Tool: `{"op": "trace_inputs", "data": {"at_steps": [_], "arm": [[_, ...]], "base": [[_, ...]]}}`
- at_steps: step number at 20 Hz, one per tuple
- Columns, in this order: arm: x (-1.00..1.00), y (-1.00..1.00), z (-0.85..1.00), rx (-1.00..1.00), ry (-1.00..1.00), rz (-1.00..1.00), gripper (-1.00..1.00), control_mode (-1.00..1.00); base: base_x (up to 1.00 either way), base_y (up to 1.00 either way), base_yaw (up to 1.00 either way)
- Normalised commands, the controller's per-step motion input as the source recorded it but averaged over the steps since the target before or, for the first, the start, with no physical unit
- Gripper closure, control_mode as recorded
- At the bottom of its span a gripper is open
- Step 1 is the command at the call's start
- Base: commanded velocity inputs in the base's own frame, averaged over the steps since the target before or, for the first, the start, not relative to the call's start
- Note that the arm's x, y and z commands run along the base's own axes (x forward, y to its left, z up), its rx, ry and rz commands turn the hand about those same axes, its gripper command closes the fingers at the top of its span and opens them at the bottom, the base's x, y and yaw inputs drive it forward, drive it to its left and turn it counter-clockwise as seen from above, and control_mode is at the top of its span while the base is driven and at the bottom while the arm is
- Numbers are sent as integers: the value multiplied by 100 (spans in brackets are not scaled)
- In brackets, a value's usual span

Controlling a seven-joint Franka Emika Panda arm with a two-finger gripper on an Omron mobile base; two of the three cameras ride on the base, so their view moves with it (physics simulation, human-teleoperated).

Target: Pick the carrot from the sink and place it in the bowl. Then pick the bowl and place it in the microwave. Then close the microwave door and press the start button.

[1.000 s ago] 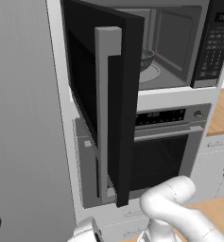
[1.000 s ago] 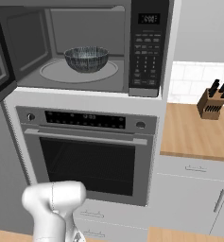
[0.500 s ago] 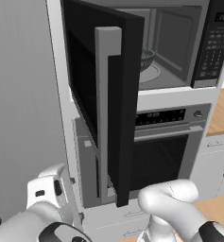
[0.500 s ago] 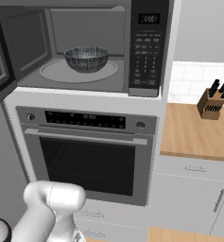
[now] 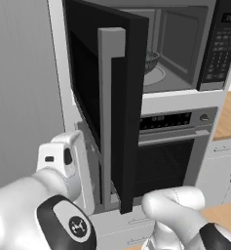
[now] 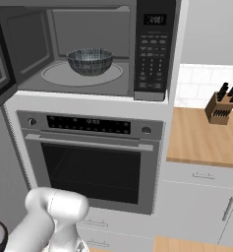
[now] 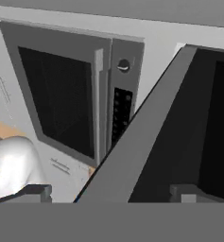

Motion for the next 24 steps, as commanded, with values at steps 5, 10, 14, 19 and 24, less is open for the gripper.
{"op": "trace_inputs", "data": {"at_steps": [5,10,14,19,24], "arm": [[5,-100,11,0,-20,0,-100,-100],[27,-100,26,0,-11,0,-100,-100],[49,-100,32,0,-2,0,-100,-100],[66,-94,11,0,0,0,-100,-100],[81,-82,5,0,0,0,-100,-100]], "base": [[0,0,0],[0,0,0],[0,0,0],[0,0,0],[0,0,0]]}}
